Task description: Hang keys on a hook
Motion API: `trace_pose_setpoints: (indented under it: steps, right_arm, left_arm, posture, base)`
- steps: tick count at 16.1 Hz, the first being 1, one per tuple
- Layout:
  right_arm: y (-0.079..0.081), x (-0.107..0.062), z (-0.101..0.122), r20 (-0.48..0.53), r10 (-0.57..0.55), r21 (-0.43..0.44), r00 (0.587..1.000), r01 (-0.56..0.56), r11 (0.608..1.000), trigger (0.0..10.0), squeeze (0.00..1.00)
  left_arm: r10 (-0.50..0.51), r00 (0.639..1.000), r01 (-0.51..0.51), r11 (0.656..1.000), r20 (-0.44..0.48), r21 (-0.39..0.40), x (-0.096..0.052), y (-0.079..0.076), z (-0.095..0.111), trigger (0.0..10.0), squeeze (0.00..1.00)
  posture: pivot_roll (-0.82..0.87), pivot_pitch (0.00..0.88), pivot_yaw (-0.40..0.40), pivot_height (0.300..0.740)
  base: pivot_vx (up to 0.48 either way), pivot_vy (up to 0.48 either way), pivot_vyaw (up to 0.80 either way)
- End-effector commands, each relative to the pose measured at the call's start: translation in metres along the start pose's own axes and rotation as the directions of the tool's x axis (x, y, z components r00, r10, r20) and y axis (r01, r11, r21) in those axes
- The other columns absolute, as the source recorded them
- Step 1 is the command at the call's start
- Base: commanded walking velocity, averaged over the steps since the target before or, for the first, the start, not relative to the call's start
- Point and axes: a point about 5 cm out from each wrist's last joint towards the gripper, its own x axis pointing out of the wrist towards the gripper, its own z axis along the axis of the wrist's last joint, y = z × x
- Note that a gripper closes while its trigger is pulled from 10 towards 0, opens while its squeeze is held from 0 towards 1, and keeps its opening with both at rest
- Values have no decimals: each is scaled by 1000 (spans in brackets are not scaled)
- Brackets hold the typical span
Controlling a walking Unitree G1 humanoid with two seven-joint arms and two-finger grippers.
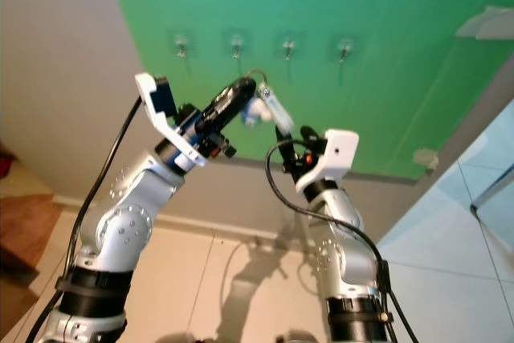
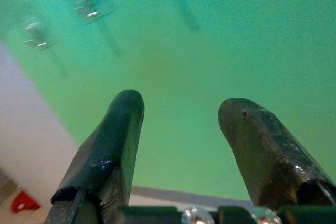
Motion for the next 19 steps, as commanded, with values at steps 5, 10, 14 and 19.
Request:
trace_pose_setpoints:
  steps: [5, 10, 14, 19]
  right_arm:
    - [-10, -2, 3, 12, -63, 6, 998, 63, 998, 10000, 0]
    - [-15, -3, 2, 8, -95, 7, 995, 95, 995, 10000, 0]
    - [-22, -4, -2, -12, -154, -8, 988, 154, 988, 10000, 0]
    - [-41, -10, 1, -15, -279, -31, 960, 278, 960, 10000, 0]
  left_arm:
    - [-114, 993, 114, 993, -15, -21, 20, -14, -2, 10000, 0]
    - [-125, 990, 122, 991, -59, -54, 20, -14, -13, 10000, 0]
    - [-119, 973, 112, 993, -196, -45, 19, -11, -40, 10000, 0]
    - [-82, 982, 79, 997, -170, -24, 33, 3, -37, 10000, 0]
  posture:
    - [-4, 91, 23, 740]
    - [-6, 92, 27, 740]
    - [-4, 103, 23, 740]
    - [-30, 111, 30, 740]
  base:
    - [307, 0, 0]
    - [304, 0, 0]
    - [0, 0, 0]
    - [0, 0, -320]
